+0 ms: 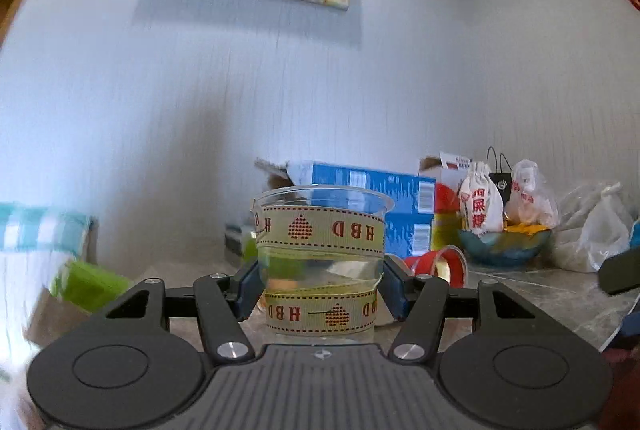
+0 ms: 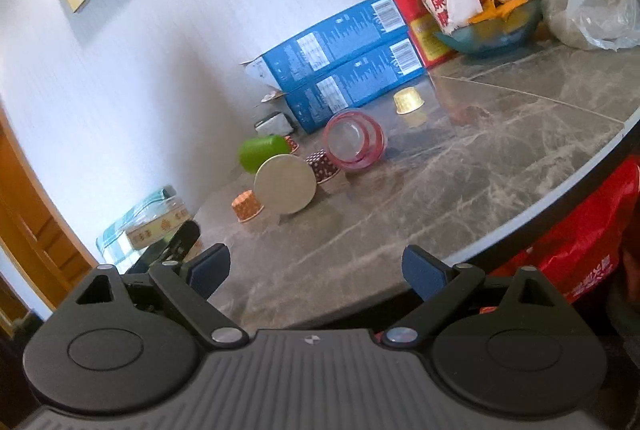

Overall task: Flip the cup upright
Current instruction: 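Rotate the held HBD cup with the left tool until its rim points up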

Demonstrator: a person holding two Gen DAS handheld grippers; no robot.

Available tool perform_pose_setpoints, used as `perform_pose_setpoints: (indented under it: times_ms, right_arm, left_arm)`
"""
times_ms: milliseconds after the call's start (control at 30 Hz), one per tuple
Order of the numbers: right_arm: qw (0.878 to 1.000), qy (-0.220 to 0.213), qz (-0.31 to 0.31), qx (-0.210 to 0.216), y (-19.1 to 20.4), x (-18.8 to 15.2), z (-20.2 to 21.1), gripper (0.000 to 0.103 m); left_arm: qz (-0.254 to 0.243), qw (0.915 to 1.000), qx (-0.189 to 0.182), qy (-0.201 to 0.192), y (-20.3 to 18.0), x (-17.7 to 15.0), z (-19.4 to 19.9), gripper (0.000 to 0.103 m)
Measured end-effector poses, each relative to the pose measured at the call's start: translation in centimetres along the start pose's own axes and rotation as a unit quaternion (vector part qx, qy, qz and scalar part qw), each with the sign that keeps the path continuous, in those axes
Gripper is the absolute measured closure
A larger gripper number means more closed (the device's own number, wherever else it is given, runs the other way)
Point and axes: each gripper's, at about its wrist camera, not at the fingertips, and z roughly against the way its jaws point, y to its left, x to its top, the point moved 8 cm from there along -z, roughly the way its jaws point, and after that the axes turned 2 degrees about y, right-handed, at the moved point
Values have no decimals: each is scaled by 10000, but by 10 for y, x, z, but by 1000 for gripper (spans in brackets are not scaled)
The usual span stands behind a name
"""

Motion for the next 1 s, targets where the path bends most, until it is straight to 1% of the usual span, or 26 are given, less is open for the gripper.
perform_pose_setpoints:
  times_ms: [67,133,200,267,367,467,733,1000]
  right_arm:
    - [10000,-51,-17,32,1,-6,2,9]
    - [9998,-153,-95,50,1,-14,5,9]
    - [9997,-188,-165,52,-1,-20,8,9]
    - [9996,-166,-211,22,-1,-28,8,9]
    - [9997,-121,-219,-42,0,-36,7,9]
    - [9998,-101,-166,-90,4,-39,7,9]
    - [9999,-81,-41,-81,12,-43,6,9]
    - [10000,-8,-56,-76,14,-50,6,9]
  left_arm:
    - [-4,10000,-99,9,0,-8,3,39]
    - [-125,9999,-83,-19,-3,-15,5,39]
    - [-163,9998,-145,3,-5,-21,7,39]
    - [-233,9996,-168,-57,-7,-24,10,39]
    - [-184,9995,-224,-116,-5,-25,12,39]
    - [-205,9992,-211,-261,-4,-23,9,39]
    - [-207,9989,-89,-414,-2,-27,5,39]
    - [-198,9988,-94,-427,-1,-33,8,39]
